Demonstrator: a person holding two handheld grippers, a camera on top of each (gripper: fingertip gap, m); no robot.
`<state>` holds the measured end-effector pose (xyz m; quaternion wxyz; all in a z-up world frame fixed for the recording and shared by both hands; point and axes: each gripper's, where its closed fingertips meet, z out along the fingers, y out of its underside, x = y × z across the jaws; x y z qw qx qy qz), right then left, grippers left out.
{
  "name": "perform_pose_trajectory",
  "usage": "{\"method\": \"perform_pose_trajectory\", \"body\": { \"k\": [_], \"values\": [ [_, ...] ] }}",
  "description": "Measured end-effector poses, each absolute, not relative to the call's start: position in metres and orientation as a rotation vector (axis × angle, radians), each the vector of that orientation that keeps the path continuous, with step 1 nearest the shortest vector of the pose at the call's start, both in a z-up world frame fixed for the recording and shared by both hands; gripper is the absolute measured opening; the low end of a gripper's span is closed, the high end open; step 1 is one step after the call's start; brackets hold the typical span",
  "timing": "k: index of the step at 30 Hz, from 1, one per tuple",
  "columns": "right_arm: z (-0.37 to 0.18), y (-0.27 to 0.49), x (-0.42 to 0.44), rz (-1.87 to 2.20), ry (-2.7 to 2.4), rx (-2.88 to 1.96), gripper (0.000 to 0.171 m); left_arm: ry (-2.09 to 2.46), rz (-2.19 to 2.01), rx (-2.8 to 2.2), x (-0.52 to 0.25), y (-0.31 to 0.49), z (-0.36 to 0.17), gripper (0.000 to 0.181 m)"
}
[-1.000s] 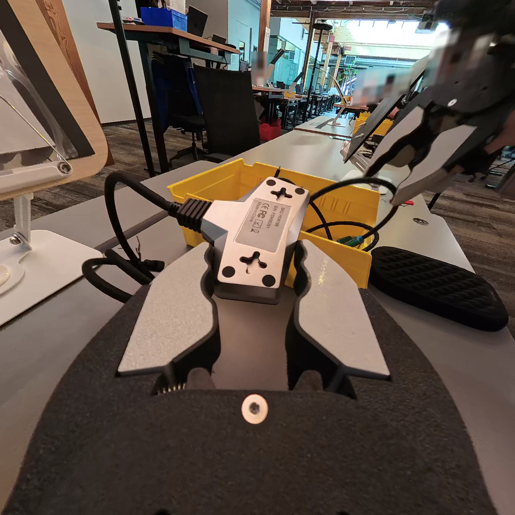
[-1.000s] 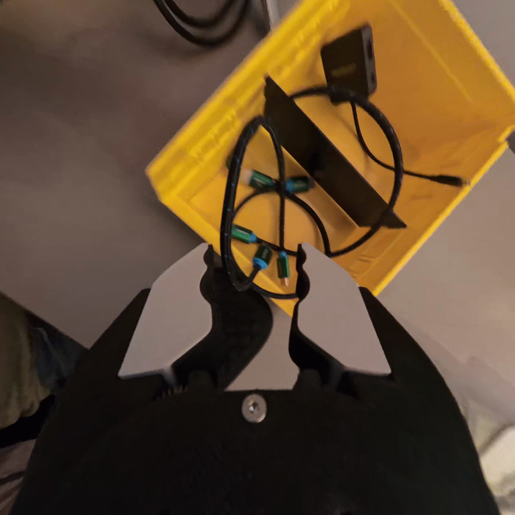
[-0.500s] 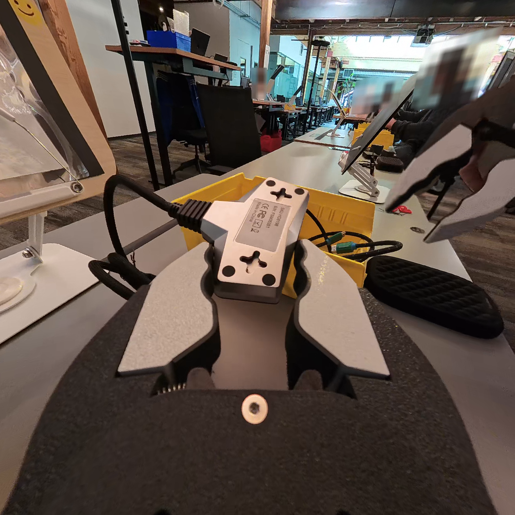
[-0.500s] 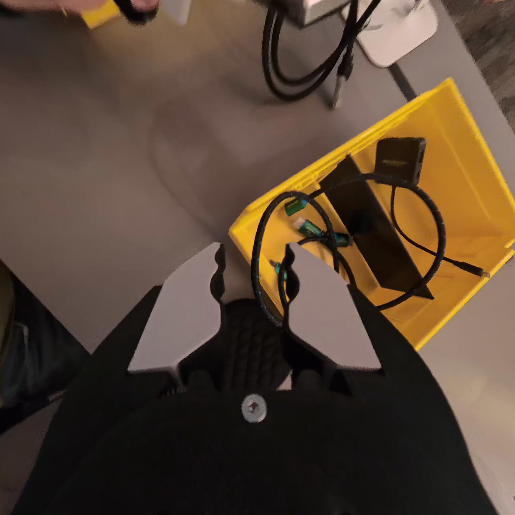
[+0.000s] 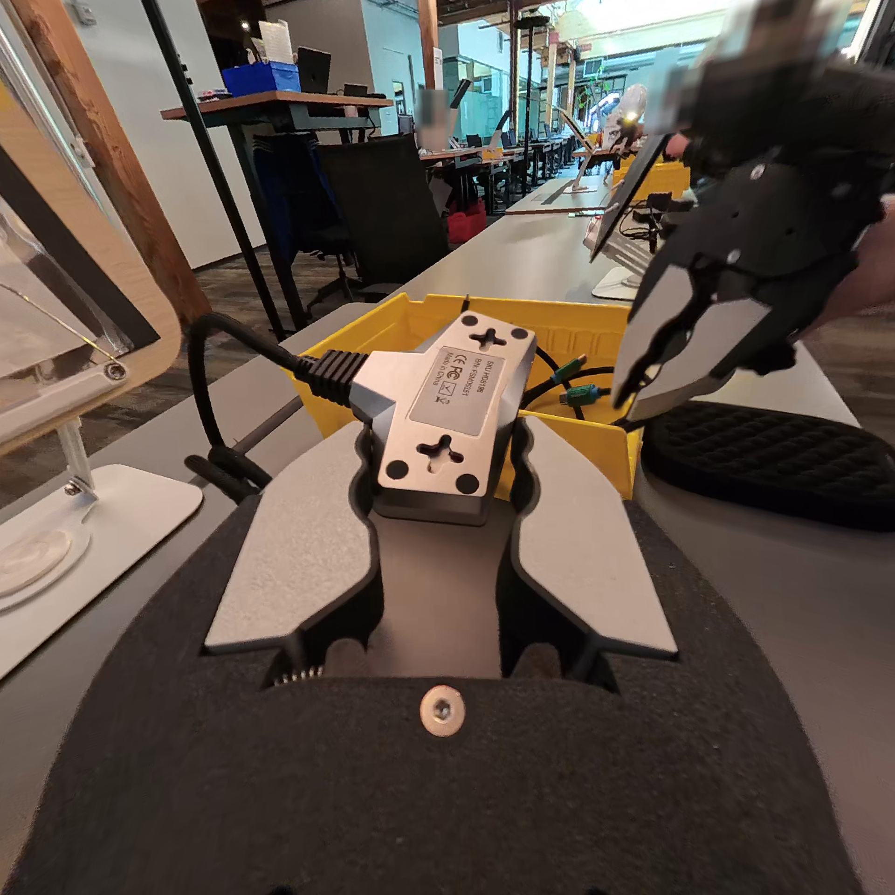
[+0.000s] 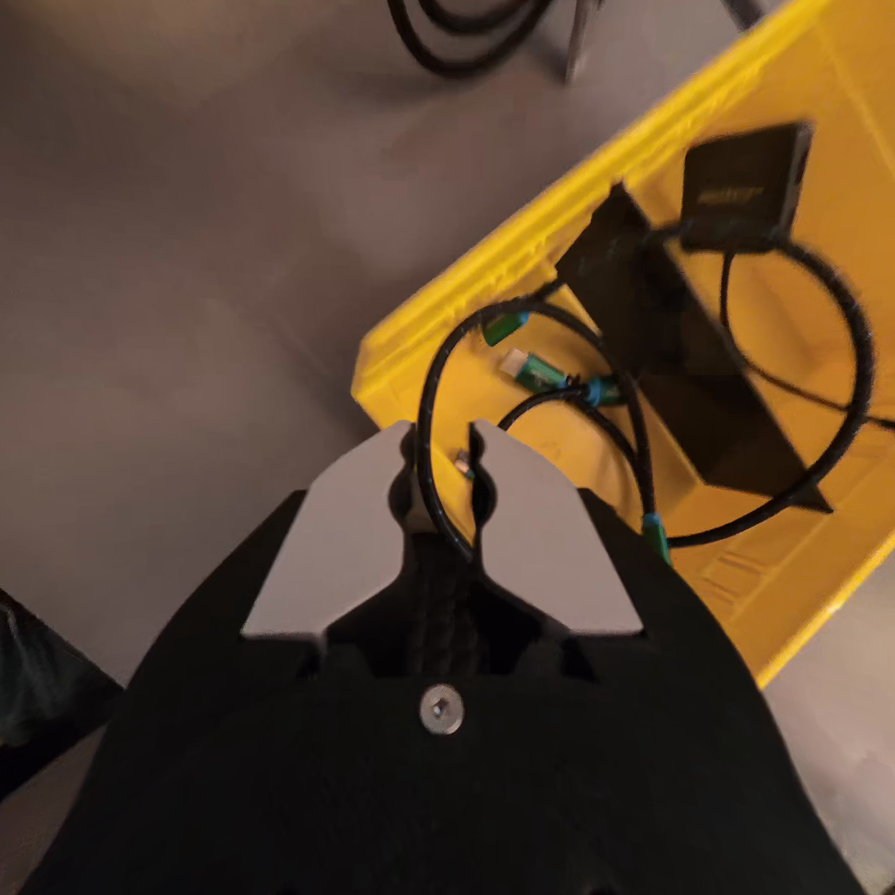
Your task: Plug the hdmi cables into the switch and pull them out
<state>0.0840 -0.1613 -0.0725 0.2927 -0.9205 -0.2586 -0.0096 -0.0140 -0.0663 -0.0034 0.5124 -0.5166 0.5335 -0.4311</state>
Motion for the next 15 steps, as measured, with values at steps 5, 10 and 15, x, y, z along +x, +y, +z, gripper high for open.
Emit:
{"method": "perform_pose_trajectory", "body": {
  "k": [5, 10, 15],
  "values": [
    [-0.006, -0.145, 0.043, -0.127, -0.859, -2.138, 0.056, 1.382, -0.978, -1.147, -0.011, -0.081, -0.003, 0.055],
    [0.007, -0.127, 0.016, -0.215, -1.026, -2.081, 0.067, 1.470, -0.868, -1.034, -0.009, -0.099, -0.006, 0.055],
    [-0.019, -0.109, 0.018, -0.276, -1.091, -2.219, 0.067, 1.526, -0.855, -0.992, -0.007, -0.115, -0.005, 0.055]
  ]
}}
